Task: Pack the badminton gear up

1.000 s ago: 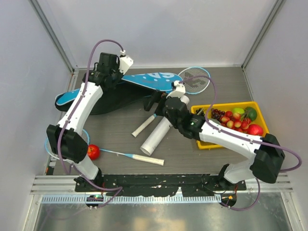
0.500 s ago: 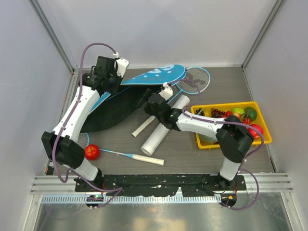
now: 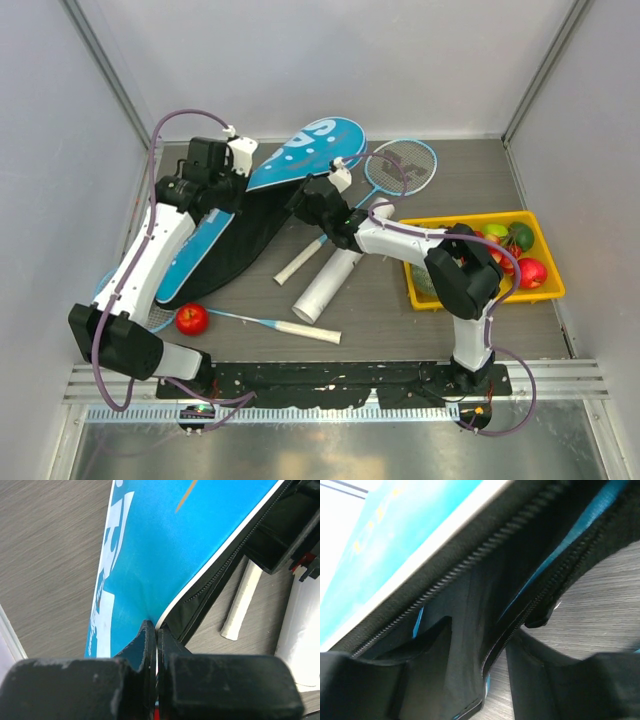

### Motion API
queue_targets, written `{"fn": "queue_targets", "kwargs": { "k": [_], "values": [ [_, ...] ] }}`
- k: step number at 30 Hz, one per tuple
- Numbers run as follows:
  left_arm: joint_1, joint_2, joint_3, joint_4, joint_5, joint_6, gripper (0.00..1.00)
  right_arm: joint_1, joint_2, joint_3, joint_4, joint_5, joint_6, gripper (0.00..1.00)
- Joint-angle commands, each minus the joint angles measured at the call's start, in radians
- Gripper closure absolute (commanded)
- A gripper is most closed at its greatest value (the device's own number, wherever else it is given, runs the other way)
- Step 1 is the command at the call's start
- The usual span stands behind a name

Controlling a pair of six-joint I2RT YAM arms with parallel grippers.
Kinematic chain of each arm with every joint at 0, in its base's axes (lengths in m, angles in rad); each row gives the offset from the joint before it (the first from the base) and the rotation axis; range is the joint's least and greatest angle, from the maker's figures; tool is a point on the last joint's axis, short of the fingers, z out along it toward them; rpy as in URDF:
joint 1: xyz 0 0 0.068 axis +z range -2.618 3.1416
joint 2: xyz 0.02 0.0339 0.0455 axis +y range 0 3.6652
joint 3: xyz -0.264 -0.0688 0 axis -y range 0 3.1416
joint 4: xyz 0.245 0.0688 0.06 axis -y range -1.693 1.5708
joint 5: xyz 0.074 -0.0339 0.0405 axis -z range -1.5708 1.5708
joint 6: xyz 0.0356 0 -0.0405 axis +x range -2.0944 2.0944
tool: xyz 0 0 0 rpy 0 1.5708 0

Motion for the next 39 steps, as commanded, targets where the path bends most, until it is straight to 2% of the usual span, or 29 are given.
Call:
{"fn": "queue_targets", "kwargs": {
  "k": [1,2,3,4,5,8,13,18,23,26,29,35,37,39],
  "values": [
    [0.012,-0.041,0.005,0.102,0.076,-0.045,1.0,0.012,-0.011,0.043,0.028,-0.024,0.013,0.63],
    [0.015,-0.041,0.007,0.108,0.086,-0.045,1.0,0.012,-0.017,0.038,0.022,-0.023,0.012,0.7],
    [0.017,-0.044,0.002,0.117,0.087,-0.042,1.0,0.012,-0.02,0.035,0.024,-0.024,-0.001,0.85],
    [0.018,-0.05,-0.005,0.129,0.087,-0.019,1.0,0.012,-0.037,0.035,0.025,-0.024,-0.013,0.93],
    [0.02,-0.052,-0.016,0.142,0.082,0.001,1.0,0.015,-0.047,0.037,0.022,-0.026,-0.043,0.95],
    [0.027,-0.072,-0.068,0.178,0.091,0.062,0.97,0.014,-0.107,0.038,0.021,-0.085,-0.091,0.95],
    [0.027,-0.122,-0.179,0.25,0.108,0.177,0.78,0.023,-0.21,-0.032,0.034,-0.158,-0.064,0.95],
    [0.027,-0.147,-0.254,0.272,0.143,0.249,0.58,0.029,-0.241,-0.02,0.056,-0.208,-0.053,0.95],
    [0.027,-0.135,-0.256,0.243,0.157,0.295,0.49,0.029,-0.255,-0.011,0.05,-0.21,-0.071,0.95],
    [0.027,-0.127,-0.242,0.234,0.122,0.308,0.48,0.031,-0.264,-0.017,0.06,-0.227,-0.102,0.95],
    [0.027,-0.113,-0.226,0.202,0.143,0.309,0.49,0.027,-0.276,-0.049,0.099,-0.228,-0.117,0.95],
    [0.027,-0.113,-0.216,0.119,0.183,0.268,0.6,0.021,-0.273,-0.043,0.116,-0.236,-0.133,0.95],
    [0.027,-0.122,-0.225,0.119,0.176,0.268,0.74,0.012,-0.268,-0.043,0.126,-0.245,-0.131,0.95],
    [0.026,-0.136,-0.223,0.129,0.134,0.256,1.0,0.006,-0.259,-0.042,0.126,-0.254,-0.136,0.95]
  ]
}}
